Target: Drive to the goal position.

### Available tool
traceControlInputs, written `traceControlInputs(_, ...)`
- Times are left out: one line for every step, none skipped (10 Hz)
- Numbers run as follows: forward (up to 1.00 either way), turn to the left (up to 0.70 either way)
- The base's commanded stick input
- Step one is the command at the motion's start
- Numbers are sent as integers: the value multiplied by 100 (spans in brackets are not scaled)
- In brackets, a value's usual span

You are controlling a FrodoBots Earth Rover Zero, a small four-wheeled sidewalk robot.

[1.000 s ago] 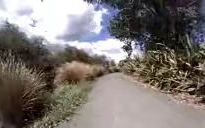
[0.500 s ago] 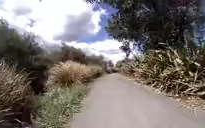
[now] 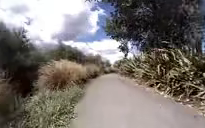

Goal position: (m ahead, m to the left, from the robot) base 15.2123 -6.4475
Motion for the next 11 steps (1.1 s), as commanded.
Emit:
traceControlInputs(100,0)
traceControlInputs(100,0)
traceControlInputs(100,0)
traceControlInputs(100,0)
traceControlInputs(100,0)
traceControlInputs(100,0)
traceControlInputs(100,0)
traceControlInputs(100,0)
traceControlInputs(100,0)
traceControlInputs(100,0)
traceControlInputs(100,0)
